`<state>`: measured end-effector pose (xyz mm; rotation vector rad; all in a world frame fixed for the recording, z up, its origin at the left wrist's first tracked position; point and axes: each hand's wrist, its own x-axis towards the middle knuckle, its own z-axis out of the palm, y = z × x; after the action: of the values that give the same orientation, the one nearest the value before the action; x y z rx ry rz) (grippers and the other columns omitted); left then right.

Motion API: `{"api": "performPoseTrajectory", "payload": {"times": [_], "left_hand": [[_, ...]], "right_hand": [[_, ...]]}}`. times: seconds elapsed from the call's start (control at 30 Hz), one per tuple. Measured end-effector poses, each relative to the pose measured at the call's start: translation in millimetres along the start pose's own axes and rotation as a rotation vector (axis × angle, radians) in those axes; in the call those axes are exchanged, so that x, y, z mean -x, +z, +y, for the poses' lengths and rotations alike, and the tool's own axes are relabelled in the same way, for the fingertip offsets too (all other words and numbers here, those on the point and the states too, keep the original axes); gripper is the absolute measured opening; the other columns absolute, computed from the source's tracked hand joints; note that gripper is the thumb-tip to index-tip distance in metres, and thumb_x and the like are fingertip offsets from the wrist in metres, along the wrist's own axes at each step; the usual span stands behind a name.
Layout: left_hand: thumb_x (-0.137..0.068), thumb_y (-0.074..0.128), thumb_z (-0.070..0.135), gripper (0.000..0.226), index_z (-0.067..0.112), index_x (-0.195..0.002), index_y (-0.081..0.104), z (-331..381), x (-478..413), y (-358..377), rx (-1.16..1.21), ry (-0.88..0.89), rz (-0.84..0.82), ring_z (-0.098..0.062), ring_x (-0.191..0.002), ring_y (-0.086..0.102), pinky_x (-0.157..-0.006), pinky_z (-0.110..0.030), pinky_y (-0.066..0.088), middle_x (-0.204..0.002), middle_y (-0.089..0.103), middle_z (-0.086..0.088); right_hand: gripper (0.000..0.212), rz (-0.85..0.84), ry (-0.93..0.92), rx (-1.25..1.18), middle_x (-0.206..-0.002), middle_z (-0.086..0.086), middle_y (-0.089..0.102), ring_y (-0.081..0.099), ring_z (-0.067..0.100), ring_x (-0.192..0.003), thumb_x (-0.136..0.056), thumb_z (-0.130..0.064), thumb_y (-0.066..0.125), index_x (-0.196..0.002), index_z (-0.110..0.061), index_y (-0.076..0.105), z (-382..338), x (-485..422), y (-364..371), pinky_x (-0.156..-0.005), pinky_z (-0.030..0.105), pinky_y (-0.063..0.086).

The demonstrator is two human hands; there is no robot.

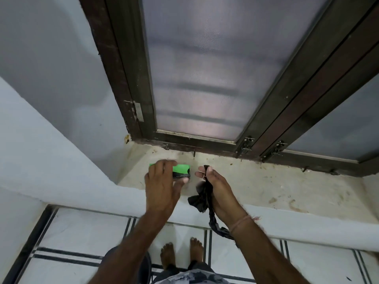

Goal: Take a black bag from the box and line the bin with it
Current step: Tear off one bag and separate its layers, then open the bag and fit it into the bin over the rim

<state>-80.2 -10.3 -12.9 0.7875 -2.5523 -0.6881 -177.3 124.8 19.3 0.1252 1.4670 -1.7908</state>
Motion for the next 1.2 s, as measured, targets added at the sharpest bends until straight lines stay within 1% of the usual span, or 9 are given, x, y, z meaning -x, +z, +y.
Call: {"api": "performPoseTrajectory", "payload": {"times": [0.13, 0.23, 0.37, 0.53, 0.7, 0.83, 0.97, 1.1, 1.2], "left_hand": [[-0.084, 0.058, 0.073, 0.063, 0.024, -0.123, 0.049, 33.2, 27.5, -8.7, 0.701, -0.364, -0.366, -0.016, -0.098, 0.070, -0.083, -0.037, 0.059, -0.112, 0.070, 0.001], [-0.075, 0.069, 0.076, 0.073, 0.025, -0.123, 0.048, 33.8, 38.8, -12.0, 0.826, -0.553, -0.517, -0.013, -0.091, 0.072, -0.086, -0.038, 0.061, -0.107, 0.074, 0.000], [-0.072, 0.073, 0.074, 0.062, 0.029, -0.114, 0.067, 27.4, 58.1, -21.3, 0.710, -0.560, -0.440, -0.011, -0.101, 0.073, -0.095, -0.044, 0.059, -0.105, 0.078, 0.010], [-0.092, 0.075, 0.043, 0.025, 0.020, -0.103, 0.078, 32.5, 98.7, -45.0, 0.924, -0.582, -0.285, -0.019, -0.093, 0.079, -0.089, -0.041, 0.062, -0.094, 0.082, 0.000], [-0.095, 0.071, 0.041, 0.036, 0.007, -0.105, 0.075, 42.2, 166.2, -69.6, 1.149, -0.753, -0.192, -0.026, -0.091, 0.080, -0.073, -0.034, 0.063, -0.096, 0.082, -0.012], [-0.091, 0.074, 0.044, 0.041, 0.007, -0.108, 0.072, 39.4, 210.7, -88.1, 1.189, -0.841, -0.087, -0.028, -0.095, 0.079, -0.073, -0.033, 0.063, -0.099, 0.081, -0.010], [-0.086, 0.077, 0.050, 0.049, 0.008, -0.111, 0.074, 27.0, 263.8, -119.3, 1.168, -0.873, -0.040, -0.028, -0.099, 0.078, -0.091, -0.043, 0.062, -0.104, 0.081, -0.010], [-0.083, 0.076, 0.057, 0.056, 0.009, -0.111, 0.075, 5.1, 296.5, -143.8, 1.192, -0.907, -0.037, -0.031, -0.099, 0.078, -0.094, -0.050, 0.061, -0.105, 0.081, -0.013], [-0.090, 0.070, 0.053, 0.050, 0.009, -0.115, 0.071, -11.6, 313.7, -161.1, 1.215, -0.943, -0.004, -0.028, -0.100, 0.075, -0.097, -0.051, 0.059, -0.109, 0.079, -0.012]], "right_hand": [[0.042, -0.006, 0.026, -0.200, -0.095, 0.006, 0.080, 0.075, 0.021, -0.075, -0.110, -0.039, 0.038, -0.114, -0.010, 0.069, 6.6, 14.4, 16.7, -0.074, 0.046, 0.057], [0.042, -0.002, 0.038, -0.285, -0.111, 0.012, 0.077, 0.073, 0.024, -0.096, -0.109, -0.034, 0.042, -0.121, -0.004, 0.069, 18.8, 18.3, 24.5, -0.082, 0.043, 0.061], [0.040, -0.045, -0.082, -0.066, -0.119, 0.018, 0.075, 0.070, 0.024, -0.109, -0.109, -0.028, 0.045, -0.122, 0.001, 0.070, 28.4, 41.6, 29.1, -0.087, 0.027, 0.060], [0.032, -0.243, -0.132, 0.132, -0.120, 0.013, 0.076, 0.072, 0.023, -0.115, -0.106, -0.027, 0.054, -0.123, -0.005, 0.069, 38.6, 89.2, 18.3, -0.095, 0.030, 0.057], [0.042, -0.305, -0.057, 0.360, -0.123, 0.009, 0.075, 0.071, 0.021, -0.116, -0.093, -0.036, 0.074, -0.128, -0.014, 0.066, 76.3, 159.4, -9.1, -0.095, 0.033, 0.057], [0.032, -0.273, -0.029, 0.449, -0.092, 0.021, 0.075, 0.074, 0.034, -0.089, -0.093, -0.025, 0.075, -0.099, 0.006, 0.068, 106.7, 207.4, -35.9, -0.076, 0.036, 0.061], [0.027, -0.192, -0.068, 0.373, -0.086, 0.017, 0.074, 0.069, 0.028, -0.078, -0.095, -0.027, 0.071, -0.088, 0.000, 0.071, 128.8, 257.4, -51.0, -0.058, 0.027, 0.054], [0.041, -0.118, -0.122, 0.306, -0.099, 0.024, 0.078, 0.075, 0.031, -0.084, -0.095, -0.030, 0.071, -0.101, 0.010, 0.072, 139.6, 283.6, -47.8, -0.066, 0.030, 0.062], [0.047, -0.090, -0.124, 0.263, -0.103, 0.023, 0.078, 0.077, 0.036, -0.097, -0.095, -0.034, 0.070, -0.106, 0.011, 0.071, 151.2, 299.3, -39.9, -0.088, 0.043, 0.063]]}}
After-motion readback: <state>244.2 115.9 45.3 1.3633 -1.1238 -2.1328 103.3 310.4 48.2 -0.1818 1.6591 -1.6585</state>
